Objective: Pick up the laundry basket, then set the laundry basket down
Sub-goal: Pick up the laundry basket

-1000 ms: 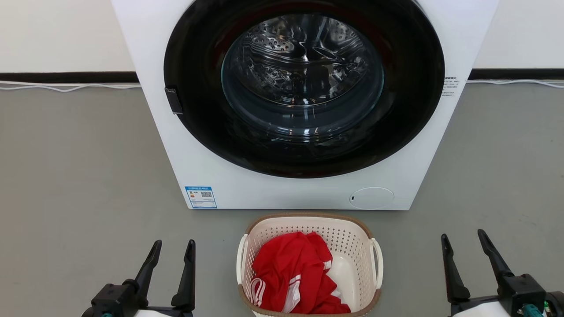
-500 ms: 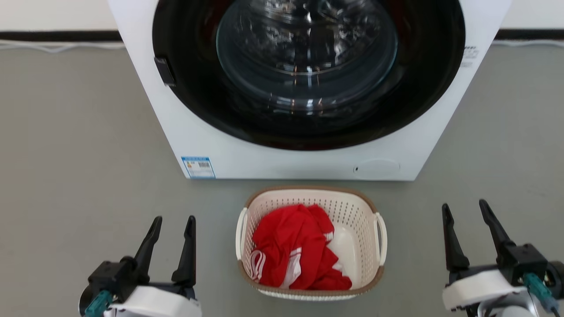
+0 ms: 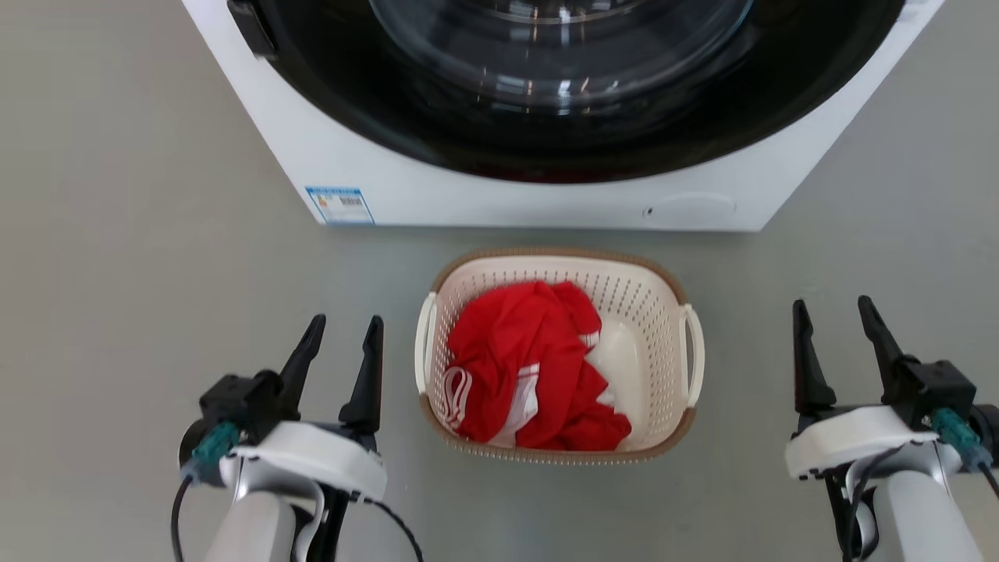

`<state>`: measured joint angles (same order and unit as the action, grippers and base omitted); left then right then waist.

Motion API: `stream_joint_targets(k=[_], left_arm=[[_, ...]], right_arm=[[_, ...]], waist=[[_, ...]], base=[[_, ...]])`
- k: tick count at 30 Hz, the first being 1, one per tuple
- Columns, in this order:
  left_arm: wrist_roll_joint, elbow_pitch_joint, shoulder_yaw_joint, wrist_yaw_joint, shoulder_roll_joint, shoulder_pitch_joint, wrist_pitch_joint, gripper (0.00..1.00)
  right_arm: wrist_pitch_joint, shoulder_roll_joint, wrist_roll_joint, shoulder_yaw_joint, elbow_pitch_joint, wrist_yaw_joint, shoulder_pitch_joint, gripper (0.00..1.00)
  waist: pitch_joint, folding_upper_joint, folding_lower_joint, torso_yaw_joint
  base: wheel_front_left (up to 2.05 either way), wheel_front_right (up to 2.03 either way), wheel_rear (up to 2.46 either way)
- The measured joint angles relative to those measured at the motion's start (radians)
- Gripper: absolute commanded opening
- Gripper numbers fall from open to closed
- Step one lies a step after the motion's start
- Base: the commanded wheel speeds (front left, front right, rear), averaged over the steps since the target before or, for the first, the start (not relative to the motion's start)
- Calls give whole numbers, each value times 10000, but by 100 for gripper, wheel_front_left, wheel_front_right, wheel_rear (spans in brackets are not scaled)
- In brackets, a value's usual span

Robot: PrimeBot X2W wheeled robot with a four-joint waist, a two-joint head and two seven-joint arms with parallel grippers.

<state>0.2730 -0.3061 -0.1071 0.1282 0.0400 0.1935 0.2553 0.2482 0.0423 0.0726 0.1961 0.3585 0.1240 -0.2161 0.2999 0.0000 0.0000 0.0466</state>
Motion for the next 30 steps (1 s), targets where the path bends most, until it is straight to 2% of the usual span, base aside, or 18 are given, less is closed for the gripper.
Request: stream_joint_targets(k=[17, 30], left_arm=[[807, -2782, -972, 0, -50, 2718, 2, 100], [899, -4123, -1523, -50, -77, 4355, 2, 100]], right_arm=[[0, 92, -69, -190, 2708, 6, -2247, 100], [0, 123, 257, -167, 3684, 6, -3587, 100]], waist=[[2172, 0, 0, 180], [3571, -1, 0, -18]], base=[[0, 0, 0], [0, 0, 0]])
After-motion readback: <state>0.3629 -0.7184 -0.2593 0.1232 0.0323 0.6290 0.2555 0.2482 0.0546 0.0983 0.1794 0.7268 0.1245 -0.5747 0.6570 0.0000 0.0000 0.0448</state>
